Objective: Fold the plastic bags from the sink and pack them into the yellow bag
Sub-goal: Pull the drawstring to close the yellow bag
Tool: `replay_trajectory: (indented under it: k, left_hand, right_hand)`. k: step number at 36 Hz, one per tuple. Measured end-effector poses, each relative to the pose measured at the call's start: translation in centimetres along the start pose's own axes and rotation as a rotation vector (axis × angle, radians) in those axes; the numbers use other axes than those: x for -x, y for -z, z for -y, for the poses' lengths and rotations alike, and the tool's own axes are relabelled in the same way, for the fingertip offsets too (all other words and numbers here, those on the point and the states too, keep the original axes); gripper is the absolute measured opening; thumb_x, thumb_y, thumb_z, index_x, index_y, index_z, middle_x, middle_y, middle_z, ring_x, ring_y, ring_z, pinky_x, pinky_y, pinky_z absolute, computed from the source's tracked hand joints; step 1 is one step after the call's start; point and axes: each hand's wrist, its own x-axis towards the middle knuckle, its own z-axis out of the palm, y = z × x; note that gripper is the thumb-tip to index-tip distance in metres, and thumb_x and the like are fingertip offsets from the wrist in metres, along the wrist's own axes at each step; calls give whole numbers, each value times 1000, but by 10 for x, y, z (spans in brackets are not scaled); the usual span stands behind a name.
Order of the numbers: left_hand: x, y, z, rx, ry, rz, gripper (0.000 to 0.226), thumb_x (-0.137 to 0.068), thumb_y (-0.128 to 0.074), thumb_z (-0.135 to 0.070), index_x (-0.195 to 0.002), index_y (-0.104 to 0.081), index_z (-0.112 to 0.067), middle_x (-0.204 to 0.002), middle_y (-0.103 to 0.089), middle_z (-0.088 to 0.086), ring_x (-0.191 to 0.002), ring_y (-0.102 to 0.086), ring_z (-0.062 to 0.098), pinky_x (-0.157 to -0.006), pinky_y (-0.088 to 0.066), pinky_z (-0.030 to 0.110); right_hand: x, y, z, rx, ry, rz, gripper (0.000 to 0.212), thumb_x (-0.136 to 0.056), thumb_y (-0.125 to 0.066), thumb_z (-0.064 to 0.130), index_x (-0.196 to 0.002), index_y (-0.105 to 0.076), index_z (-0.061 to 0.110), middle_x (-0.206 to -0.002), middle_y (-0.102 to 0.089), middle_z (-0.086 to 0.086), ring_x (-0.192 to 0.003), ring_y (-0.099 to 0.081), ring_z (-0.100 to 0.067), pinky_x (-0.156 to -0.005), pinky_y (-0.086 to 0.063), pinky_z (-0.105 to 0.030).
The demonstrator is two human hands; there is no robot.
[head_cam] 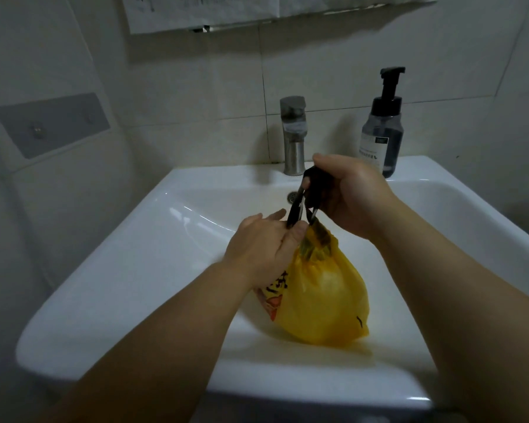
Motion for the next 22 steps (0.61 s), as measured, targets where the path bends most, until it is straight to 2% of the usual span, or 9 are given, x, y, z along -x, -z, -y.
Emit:
replay_trajectory:
  k: [3,5,7,9,12,15,17,19,22]
  left_hand:
    - [3,1,2,46,-31,-73,58,-96,-22,-52,-84,-66,-17,-110,-61,5,-117,-51,34,-101,-37,49]
    - [3,4,1,-7,-74,-337,47,-94,-39,-44,-100,-72,-10,-118,-58,12,-115,-49,29,-97,-41,40]
    - [2,7,-1,-20,-85,-565,36,-90,-48,-34,-95,-70,-5,-108,-58,15,-104,-50,23,-88,-43,31]
    - [3,8,-3,85,-112,-518,34,-91,-46,-31,-92,-67,-4,-101,-56,10,-96,-52,19,-83,-46,30]
    - [5,2,-4,182,-121,-244,44,-94,-39,-37,-117,-68,-12,-117,-53,11,-109,-53,26,-93,-47,39]
    - [3,-5,-5,143,-125,-116,47,-95,-35,-40,-127,-63,-19,-125,-53,13,-114,-51,30,-96,-44,47]
    - [1,-5,-9,139,-164,-125,46,-96,-35,-35,-126,-63,-13,-122,-58,12,-109,-54,27,-92,-45,44]
    - [1,-3,-12,152,-184,-241,44,-97,-36,-27,-125,-62,-5,-117,-64,14,-105,-56,22,-87,-46,39]
    - [4,4,-14,241,-119,-372,36,-97,-33,-32,-124,-54,-21,-109,-69,8,-99,-60,16,-83,-48,35]
  right_hand:
    - [-3,0,0,-24,-7,-14,17,-100,-44,18,-92,-52,6,-72,-56,-4,-64,-56,-14,-62,-50,-26]
    - [-6,-1,0,16,-12,-16,19,-101,-45,19,-95,-54,3,-79,-58,-7,-69,-59,-16,-64,-51,-27]
    - [-7,-2,-3,127,-8,-12,23,-100,-46,22,-98,-56,1,-85,-59,-9,-76,-60,-18,-69,-50,-29]
    - [-8,-3,-4,172,-8,3,24,-101,-46,23,-95,-56,1,-84,-59,-9,-77,-60,-19,-74,-49,-31]
    - [-9,0,-1,205,-20,0,26,-100,-47,24,-91,-58,2,-83,-62,-10,-76,-61,-19,-73,-50,-31]
    - [-11,5,0,365,13,-60,30,-98,-51,30,-93,-64,4,-87,-65,-8,-79,-60,-17,-71,-45,-30]
    - [-11,6,0,452,38,-95,34,-96,-53,35,-97,-68,4,-90,-67,-7,-81,-60,-15,-70,-41,-26]
    - [-11,8,0,481,57,-138,33,-96,-54,36,-99,-70,7,-94,-70,-5,-87,-61,-13,-70,-40,-24]
    - [-11,11,2,509,71,-186,31,-94,-56,39,-100,-72,12,-97,-71,-6,-84,-58,-14,-67,-38,-23]
